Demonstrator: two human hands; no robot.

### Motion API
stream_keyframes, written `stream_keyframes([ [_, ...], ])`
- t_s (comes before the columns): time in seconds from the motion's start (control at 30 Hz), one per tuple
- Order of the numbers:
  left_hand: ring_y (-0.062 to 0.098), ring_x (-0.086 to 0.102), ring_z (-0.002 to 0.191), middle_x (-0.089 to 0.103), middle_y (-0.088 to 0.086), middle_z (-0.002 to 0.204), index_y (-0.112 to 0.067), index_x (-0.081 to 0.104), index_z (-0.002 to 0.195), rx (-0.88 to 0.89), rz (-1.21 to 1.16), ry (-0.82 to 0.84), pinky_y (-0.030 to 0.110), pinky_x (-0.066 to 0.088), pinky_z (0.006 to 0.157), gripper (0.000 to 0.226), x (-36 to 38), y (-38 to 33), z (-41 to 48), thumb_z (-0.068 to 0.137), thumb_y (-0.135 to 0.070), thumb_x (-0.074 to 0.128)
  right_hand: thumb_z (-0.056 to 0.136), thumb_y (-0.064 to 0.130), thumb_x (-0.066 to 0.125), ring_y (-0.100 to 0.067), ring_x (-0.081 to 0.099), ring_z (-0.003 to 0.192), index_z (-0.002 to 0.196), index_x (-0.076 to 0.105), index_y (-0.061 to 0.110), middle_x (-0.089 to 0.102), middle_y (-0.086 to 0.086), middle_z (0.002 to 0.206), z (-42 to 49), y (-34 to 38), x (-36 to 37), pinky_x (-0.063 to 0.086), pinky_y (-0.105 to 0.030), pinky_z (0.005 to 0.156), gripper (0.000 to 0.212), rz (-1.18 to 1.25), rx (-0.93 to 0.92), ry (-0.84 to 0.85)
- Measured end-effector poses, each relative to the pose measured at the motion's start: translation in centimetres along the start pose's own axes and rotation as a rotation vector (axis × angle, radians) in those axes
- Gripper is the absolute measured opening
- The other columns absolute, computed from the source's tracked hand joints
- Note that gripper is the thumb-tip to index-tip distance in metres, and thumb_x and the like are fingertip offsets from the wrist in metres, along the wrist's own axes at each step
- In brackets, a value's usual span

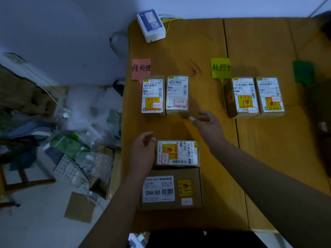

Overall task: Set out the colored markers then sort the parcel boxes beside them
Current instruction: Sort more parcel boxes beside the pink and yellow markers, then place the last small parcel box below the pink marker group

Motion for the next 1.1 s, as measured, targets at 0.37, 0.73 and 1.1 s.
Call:
stream_keyframes([
  [0.37,0.019,0.066,0.114,0.068,-0.005,0.127,-0.038,0.058,0.138,-0.007,0.116,-0.017,0.049,0.054,0.100,0.046,3.2,0.4,-3.8,0.095,-0.053,0.053,0.100,0.045,0.065,-0.020,0.071,0.104,0.129,0.065,0.021,0.073,0.000,0.115,-7.7,-5.7,-1.9,0.059,-0.041,0.089,0.038,-0.052,0.099,0.096],
  [0.73,0.032,0.070,0.119,0.066,0.010,0.138,-0.028,0.050,0.147,0.083,-0.493,0.475,0.050,0.058,0.098,0.081,3.5,-8.1,-13.0,0.074,-0.023,0.086,0.099,0.032,0.070,0.000,0.072,0.095,0.116,0.072,0.034,0.072,0.010,0.112,-9.4,6.1,-12.8,0.061,-0.030,0.081,0.017,0.206,-0.389,0.126],
  [1.1,0.038,0.065,0.126,0.057,0.018,0.144,-0.043,0.047,0.148,0.290,-0.708,0.411,0.054,0.055,0.099,0.088,8.1,-12.5,-23.0,0.077,-0.014,0.089,0.095,0.033,0.074,-0.022,0.074,0.113,0.143,0.056,0.028,0.067,-0.005,0.129,-15.8,9.6,-20.9,0.062,-0.050,0.095,0.052,0.337,-0.442,0.351],
])
Point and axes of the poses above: each hand's wrist, its own z-axis towards the middle knuckle, its own x-axis out of the palm, y = z × x, the point moved 1 cm from there along z, towards the middle knuckle
